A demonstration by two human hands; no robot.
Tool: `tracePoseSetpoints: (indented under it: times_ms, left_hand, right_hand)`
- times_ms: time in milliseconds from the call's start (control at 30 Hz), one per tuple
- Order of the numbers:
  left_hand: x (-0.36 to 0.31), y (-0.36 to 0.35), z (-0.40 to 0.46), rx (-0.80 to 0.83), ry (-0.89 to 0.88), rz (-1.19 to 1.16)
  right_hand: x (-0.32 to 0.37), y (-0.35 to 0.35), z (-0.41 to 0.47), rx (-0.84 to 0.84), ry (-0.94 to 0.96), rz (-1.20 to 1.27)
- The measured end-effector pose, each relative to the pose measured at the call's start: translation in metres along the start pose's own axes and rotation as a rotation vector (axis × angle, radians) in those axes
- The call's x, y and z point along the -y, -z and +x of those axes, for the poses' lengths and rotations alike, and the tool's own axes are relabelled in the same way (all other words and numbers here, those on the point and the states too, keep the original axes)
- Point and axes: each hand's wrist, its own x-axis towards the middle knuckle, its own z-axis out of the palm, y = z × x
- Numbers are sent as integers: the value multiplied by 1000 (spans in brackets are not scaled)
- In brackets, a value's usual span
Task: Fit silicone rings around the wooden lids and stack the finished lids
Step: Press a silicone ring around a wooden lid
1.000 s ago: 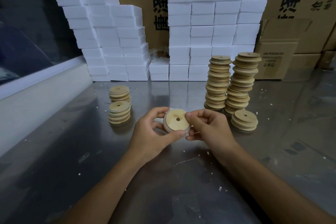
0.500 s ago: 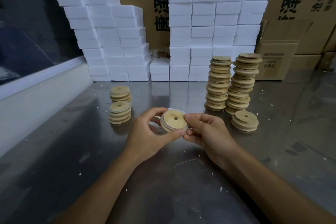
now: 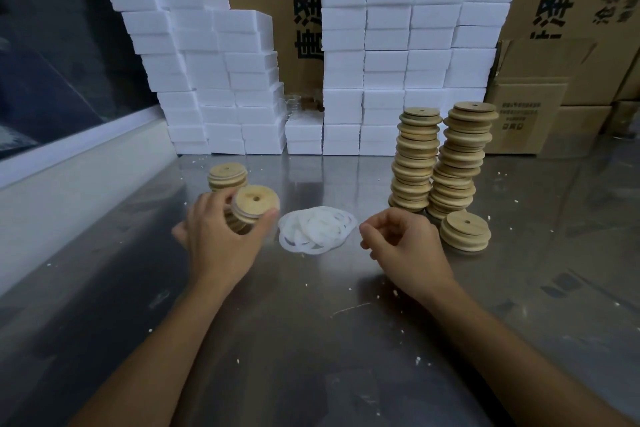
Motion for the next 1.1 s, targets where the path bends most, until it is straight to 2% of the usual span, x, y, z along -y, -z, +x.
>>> tracePoseSetpoints:
  times_ms: [133,300,400,500,600,667,733,767,833,933,1000,1100]
  left_hand:
    - [18,-1,14,-49,100,83]
    - [32,-4,24,33,311,97]
    - [34,-6,24,62,330,90]
    - [31,-5,25,98,326,102]
    - [25,-1,24,126,331,138]
    - [17,4,20,52,191,218]
    - [5,4,10,3,-120,277]
    - [-3,2,4,19,-274,271]
    - [-16,-6,-8,190,-474,237]
    - [-24,-21,-20,481,-522,254]
    - [-23,-25,-20,547,-461,218]
    - [-22,-25,-18,562,-412,173]
  right_hand:
    - [-10,3,4,-60,40,-129]
    - [-16,17,12,-288,37,-135]
    - [-21,26,15,-416,-57,-356]
    - [-28,34,17,-379,-238,-580]
    - [-32,40,16,-258,-395,-607]
    - [-34,42,18,-254,-417,-606]
    - [-34,43,20,-286,-406,-627]
    - [-34,43,20,-297,-403,-632]
    - [-35,43,20,-303,-403,-626]
    - [-34,43,18,-316,-362,-598]
    - [-33,42,17,-320,-311,-576]
    - [-33,38,16,-309,-232,-545]
